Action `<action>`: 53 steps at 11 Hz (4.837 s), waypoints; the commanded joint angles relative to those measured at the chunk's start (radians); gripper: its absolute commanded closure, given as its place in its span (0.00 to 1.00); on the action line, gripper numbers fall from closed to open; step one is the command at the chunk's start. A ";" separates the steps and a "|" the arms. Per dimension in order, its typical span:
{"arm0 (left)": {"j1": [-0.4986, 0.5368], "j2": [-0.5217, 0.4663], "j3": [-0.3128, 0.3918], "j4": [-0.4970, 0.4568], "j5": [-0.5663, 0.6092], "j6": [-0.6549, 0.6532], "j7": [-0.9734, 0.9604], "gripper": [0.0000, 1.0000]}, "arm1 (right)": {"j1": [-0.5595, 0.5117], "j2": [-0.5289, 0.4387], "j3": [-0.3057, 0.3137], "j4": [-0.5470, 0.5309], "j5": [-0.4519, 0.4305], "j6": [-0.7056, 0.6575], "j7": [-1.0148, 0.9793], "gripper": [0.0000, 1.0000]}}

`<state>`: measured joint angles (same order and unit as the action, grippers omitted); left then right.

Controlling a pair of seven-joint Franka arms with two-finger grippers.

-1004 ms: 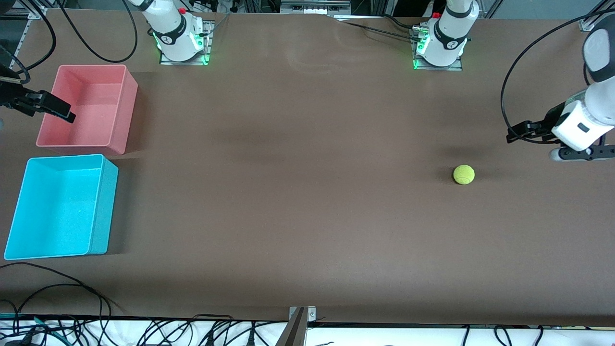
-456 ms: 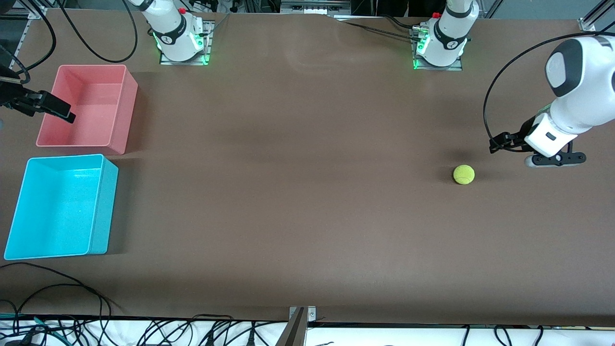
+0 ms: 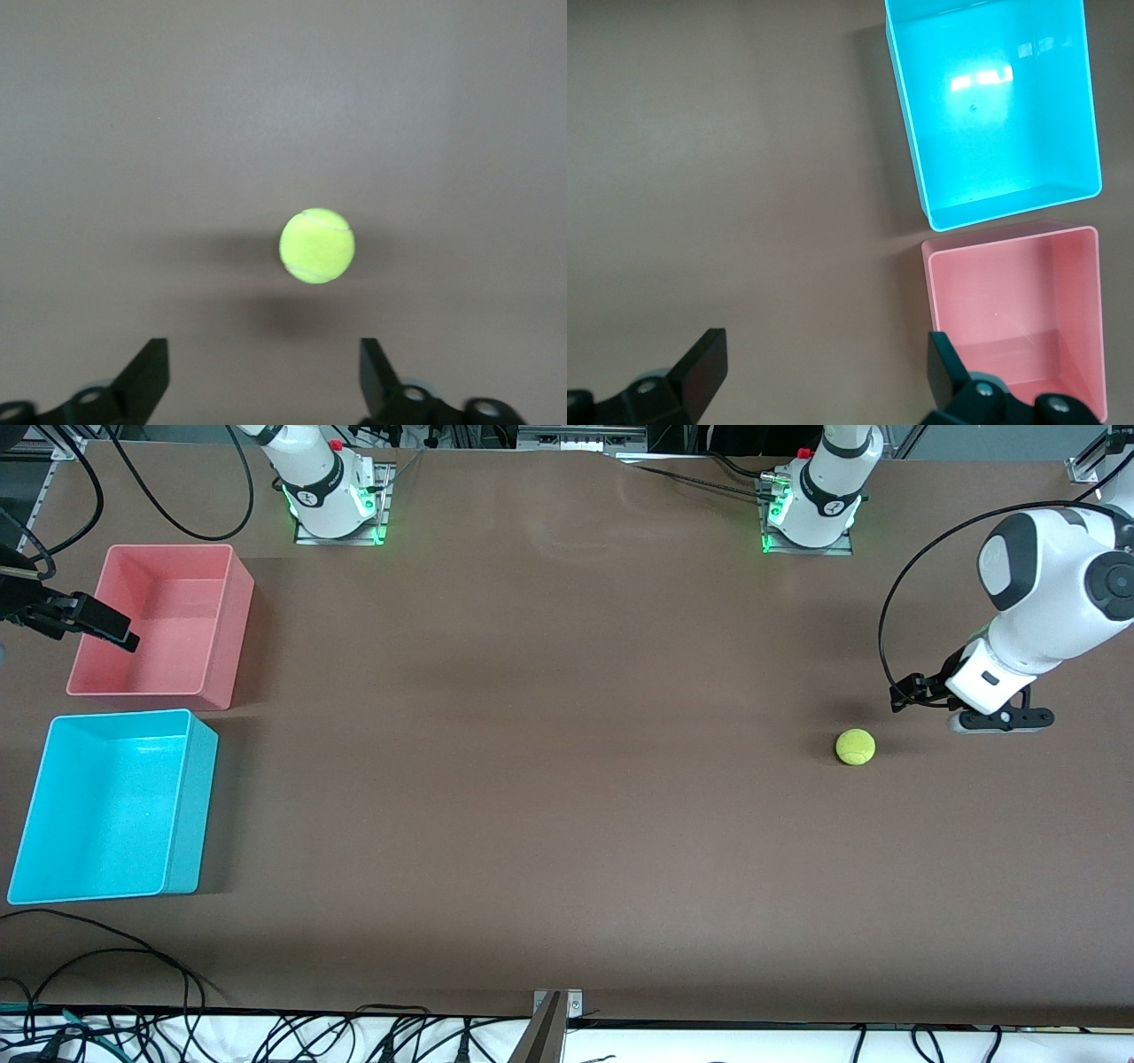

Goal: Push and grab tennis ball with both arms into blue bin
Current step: 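Lower the left gripper down beside the tennis ball, then push the tennis ball with the left gripper while the right gripper reaches out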

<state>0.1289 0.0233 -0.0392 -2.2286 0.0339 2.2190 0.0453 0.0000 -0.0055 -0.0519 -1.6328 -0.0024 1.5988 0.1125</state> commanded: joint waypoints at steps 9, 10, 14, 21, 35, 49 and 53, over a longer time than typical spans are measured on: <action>0.061 0.059 -0.001 -0.037 0.003 0.112 0.751 1.00 | -0.005 0.015 0.006 0.022 0.012 -0.007 -0.005 0.00; 0.061 0.072 0.001 -0.037 -0.005 0.116 0.833 1.00 | -0.005 0.015 0.006 0.022 0.012 -0.007 -0.005 0.00; 0.063 0.130 0.001 -0.034 -0.005 0.137 1.136 1.00 | -0.005 0.015 0.006 0.022 0.012 -0.007 -0.005 0.00; 0.083 0.291 0.015 0.029 -0.115 0.255 1.557 1.00 | -0.002 0.016 0.006 0.022 0.029 -0.007 -0.007 0.00; 0.061 0.412 0.016 0.096 -0.094 0.295 1.700 1.00 | -0.002 0.018 0.006 0.022 0.029 -0.005 -0.005 0.00; 0.037 0.429 0.035 0.081 -0.115 0.283 1.604 1.00 | 0.002 0.019 0.006 0.022 0.029 -0.005 -0.005 0.00; -0.086 0.434 -0.106 0.090 -0.259 0.294 1.298 1.00 | 0.002 0.022 0.006 0.022 0.029 -0.005 -0.005 0.00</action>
<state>0.1169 0.4556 -0.0561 -2.1543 -0.1732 2.5093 1.5382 0.0033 0.0057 -0.0478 -1.6328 0.0084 1.6002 0.1125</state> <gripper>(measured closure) 0.991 0.000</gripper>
